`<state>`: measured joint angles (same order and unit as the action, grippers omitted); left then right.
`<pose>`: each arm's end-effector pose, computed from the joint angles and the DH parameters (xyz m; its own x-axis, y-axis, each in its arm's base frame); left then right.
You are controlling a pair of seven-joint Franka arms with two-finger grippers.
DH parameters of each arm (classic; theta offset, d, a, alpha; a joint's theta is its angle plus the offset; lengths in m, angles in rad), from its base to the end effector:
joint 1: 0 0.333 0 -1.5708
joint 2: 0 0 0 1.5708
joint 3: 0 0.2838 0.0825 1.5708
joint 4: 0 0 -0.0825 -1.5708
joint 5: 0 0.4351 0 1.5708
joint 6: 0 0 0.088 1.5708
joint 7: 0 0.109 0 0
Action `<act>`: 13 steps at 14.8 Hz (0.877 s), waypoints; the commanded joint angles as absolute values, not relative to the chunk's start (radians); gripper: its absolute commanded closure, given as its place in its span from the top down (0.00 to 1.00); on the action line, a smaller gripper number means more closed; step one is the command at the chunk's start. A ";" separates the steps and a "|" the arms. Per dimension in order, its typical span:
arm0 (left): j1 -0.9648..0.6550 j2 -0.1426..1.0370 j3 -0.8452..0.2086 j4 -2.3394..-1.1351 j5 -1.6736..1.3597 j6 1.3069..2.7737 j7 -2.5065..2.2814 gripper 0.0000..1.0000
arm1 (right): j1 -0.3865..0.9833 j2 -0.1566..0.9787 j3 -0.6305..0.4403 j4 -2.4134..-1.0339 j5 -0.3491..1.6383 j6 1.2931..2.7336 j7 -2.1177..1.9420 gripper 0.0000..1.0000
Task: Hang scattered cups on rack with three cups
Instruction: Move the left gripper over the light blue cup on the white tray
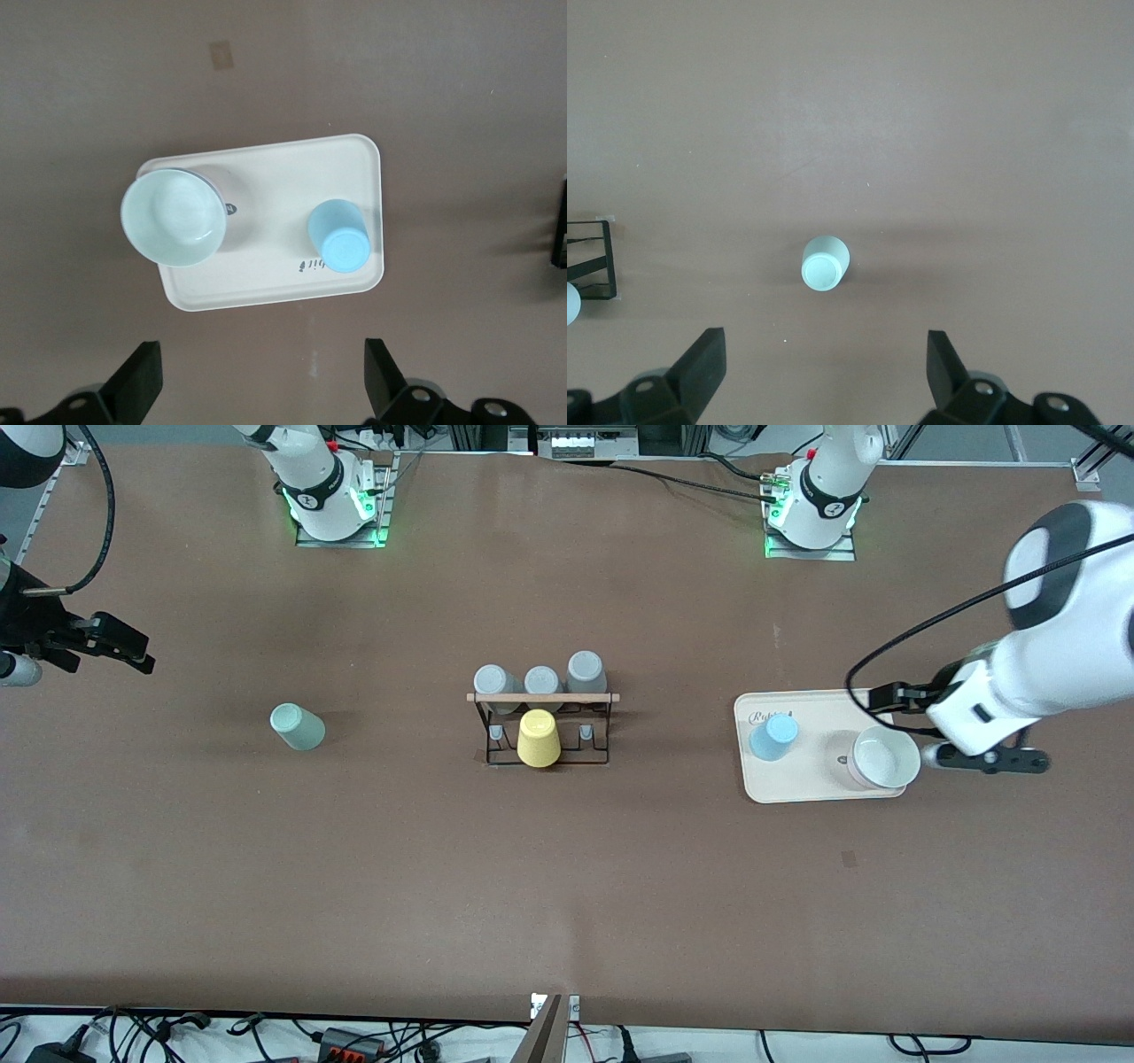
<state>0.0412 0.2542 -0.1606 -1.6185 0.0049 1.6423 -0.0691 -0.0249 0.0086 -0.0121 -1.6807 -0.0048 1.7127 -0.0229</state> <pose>0.6479 -0.0707 0.4121 0.9725 -0.0517 -0.2270 -0.0484 -0.9986 0.0199 0.6168 -0.0233 0.5397 0.9996 -0.0134 0.0233 -0.0135 -0.9999 0.0054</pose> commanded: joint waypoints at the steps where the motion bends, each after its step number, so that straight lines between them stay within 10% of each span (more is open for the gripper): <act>1: 0.023 0.284 -0.172 -1.666 0.044 1.692 -0.139 1.00 | -0.035 0.003 -0.005 -1.690 -0.014 1.704 -0.044 1.00; 13: 0.003 0.344 -0.230 -2.023 -0.014 2.163 -0.379 1.00 | -0.038 0.009 -0.006 -1.689 -0.015 1.710 -0.043 1.00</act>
<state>-0.0051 0.3770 -0.2184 -1.9523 -0.0016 2.1057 -0.3636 -0.0265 0.0181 -0.0132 -1.6818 -0.0053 1.7090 -0.0236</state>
